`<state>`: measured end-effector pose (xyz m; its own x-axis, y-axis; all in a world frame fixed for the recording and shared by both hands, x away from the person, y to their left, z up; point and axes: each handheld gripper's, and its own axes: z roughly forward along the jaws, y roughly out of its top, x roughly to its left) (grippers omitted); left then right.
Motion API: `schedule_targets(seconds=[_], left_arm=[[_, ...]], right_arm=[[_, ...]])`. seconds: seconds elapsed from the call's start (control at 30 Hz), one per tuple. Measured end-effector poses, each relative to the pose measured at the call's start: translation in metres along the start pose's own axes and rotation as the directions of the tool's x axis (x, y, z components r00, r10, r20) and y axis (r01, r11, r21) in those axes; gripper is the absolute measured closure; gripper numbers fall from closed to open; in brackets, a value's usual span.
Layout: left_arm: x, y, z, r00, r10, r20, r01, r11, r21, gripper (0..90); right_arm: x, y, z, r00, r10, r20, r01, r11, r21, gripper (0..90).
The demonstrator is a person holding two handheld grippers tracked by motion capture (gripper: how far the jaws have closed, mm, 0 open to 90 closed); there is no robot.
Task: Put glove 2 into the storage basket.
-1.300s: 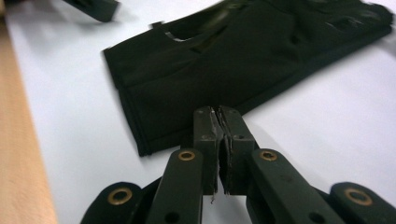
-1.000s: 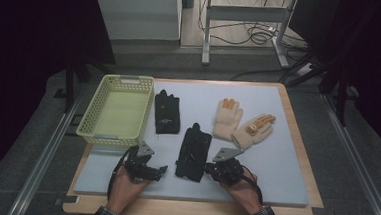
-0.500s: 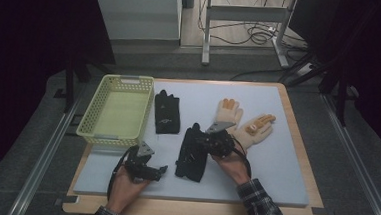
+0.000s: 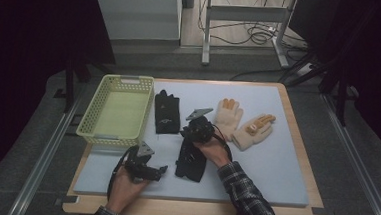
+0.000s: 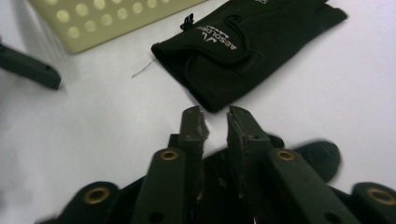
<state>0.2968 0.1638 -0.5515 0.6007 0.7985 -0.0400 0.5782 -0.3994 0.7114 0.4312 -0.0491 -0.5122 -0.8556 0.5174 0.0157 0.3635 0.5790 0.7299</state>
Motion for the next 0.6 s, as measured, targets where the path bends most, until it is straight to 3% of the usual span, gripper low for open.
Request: schedule_targets(seconds=[0.2, 0.3, 0.37, 0.53, 0.6], left_arm=[[0.0, 0.0, 0.0, 1.0, 0.0, 0.0, 0.0, 1.0, 0.001, 7.7], [0.0, 0.0, 0.0, 1.0, 0.0, 0.0, 0.0, 1.0, 0.0, 7.7], [0.0, 0.0, 0.0, 1.0, -0.001, 0.0, 0.001, 1.0, 0.0, 7.7], [0.0, 0.0, 0.0, 1.0, 0.0, 0.001, 0.0, 1.0, 0.001, 7.7], [0.0, 0.0, 0.0, 1.0, -0.002, 0.001, 0.002, 1.0, 0.001, 7.7]], right_arm=[[-0.002, 0.008, 0.025, 0.9999, 0.006, 0.009, -0.006, 0.999, 0.034, 65.5], [-0.003, 0.009, 0.037, 0.9988, -0.023, 0.044, 0.019, 0.997, 0.08, 73.0], [-0.004, 0.01, 0.038, 0.9997, -0.003, 0.026, 0.001, 0.998, 0.069, 82.4], [0.0, 0.011, 0.035, 0.9995, -0.005, 0.031, 0.003, 0.997, 0.076, 85.3], [0.005, 0.01, 0.029, 0.9999, -0.011, 0.007, 0.01, 0.998, 0.069, 85.4]])
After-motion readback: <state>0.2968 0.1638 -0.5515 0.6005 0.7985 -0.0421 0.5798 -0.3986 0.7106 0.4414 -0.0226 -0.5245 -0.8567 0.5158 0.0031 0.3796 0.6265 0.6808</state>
